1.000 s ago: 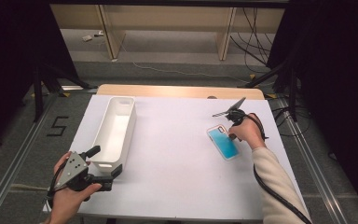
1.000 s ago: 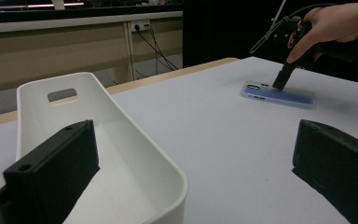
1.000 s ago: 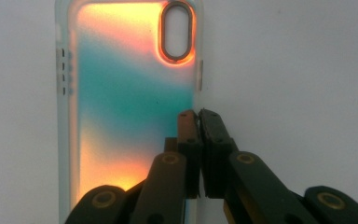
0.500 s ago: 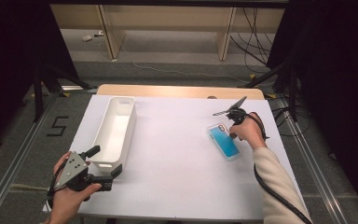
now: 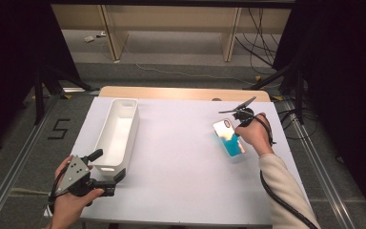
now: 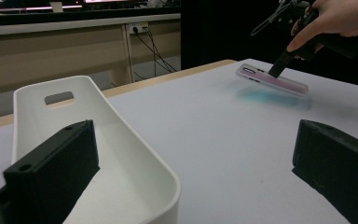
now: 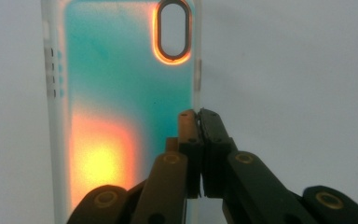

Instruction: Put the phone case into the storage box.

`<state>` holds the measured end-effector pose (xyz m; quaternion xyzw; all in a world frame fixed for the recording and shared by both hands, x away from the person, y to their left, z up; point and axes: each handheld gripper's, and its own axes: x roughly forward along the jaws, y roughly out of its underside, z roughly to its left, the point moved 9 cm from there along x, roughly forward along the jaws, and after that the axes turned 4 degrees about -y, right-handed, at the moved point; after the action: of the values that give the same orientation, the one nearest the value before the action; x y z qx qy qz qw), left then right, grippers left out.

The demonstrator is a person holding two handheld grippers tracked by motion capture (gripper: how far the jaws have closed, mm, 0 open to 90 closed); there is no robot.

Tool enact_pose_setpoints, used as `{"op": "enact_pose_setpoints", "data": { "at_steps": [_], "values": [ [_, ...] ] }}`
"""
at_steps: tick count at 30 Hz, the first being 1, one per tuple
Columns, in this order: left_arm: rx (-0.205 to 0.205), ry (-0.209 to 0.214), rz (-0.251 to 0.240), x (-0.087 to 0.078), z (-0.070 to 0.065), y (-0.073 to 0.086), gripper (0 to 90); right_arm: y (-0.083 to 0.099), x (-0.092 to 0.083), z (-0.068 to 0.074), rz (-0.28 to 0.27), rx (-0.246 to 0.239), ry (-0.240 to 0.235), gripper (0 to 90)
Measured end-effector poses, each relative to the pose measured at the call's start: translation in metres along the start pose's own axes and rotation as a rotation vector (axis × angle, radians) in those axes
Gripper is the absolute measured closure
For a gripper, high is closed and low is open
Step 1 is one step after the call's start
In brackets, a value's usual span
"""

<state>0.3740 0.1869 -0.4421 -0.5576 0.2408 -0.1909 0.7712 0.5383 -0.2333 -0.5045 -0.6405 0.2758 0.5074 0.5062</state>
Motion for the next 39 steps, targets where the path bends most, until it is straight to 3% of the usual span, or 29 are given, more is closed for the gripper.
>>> {"op": "enact_pose_setpoints", "data": {
  "at_steps": [3,4,5,9,12,13,20,22,24,25,27,36,39],
  "values": [
    [-0.002,-0.001,0.007,-0.001,-0.002,-0.001,0.0,-0.003,-0.005,0.003,-0.065,0.012,0.004,89.1],
    [-0.006,0.001,0.007,-0.001,-0.003,-0.001,0.0,-0.005,-0.005,0.001,-0.100,-0.011,0.016,89.1],
    [-0.008,0.002,0.005,-0.001,-0.003,-0.001,0.2,-0.004,-0.007,0.004,-0.112,0.004,0.010,89.1],
    [-0.007,0.002,0.005,-0.001,-0.006,-0.003,0.2,-0.006,-0.013,0.007,-0.211,-0.029,0.018,89.1],
    [-0.010,0.004,0.003,-0.001,-0.009,-0.005,0.5,-0.007,-0.019,0.012,-0.282,-0.019,0.021,89.1],
    [-0.006,0.002,0.008,-0.001,-0.009,-0.005,0.5,-0.006,-0.020,0.015,-0.299,0.011,0.017,89.1],
    [0.012,-0.006,0.025,0.002,-0.010,-0.007,2.1,-0.004,-0.033,0.025,-0.419,-0.019,0.015,89.1],
    [-0.008,-0.014,0.033,0.003,-0.012,-0.008,3.0,0.000,-0.035,0.027,-0.425,-0.037,0.013,89.1],
    [-0.001,-0.012,0.037,0.004,-0.014,-0.011,3.0,-0.001,-0.039,0.031,-0.462,-0.022,0.004,89.1],
    [-0.003,-0.013,0.034,0.004,-0.016,-0.013,2.9,-0.002,-0.041,0.030,-0.481,-0.055,0.013,89.1],
    [-0.010,-0.012,0.034,0.005,-0.018,-0.017,2.9,0.001,-0.047,0.033,-0.493,-0.065,0.021,89.1],
    [-0.013,-0.003,0.036,0.022,-0.030,-0.035,4.0,0.010,-0.061,0.047,-0.612,-0.045,0.014,89.2],
    [-0.009,0.008,0.039,0.031,-0.035,-0.042,5.1,0.013,-0.065,0.054,-0.628,-0.044,0.001,89.2]
  ]
}}
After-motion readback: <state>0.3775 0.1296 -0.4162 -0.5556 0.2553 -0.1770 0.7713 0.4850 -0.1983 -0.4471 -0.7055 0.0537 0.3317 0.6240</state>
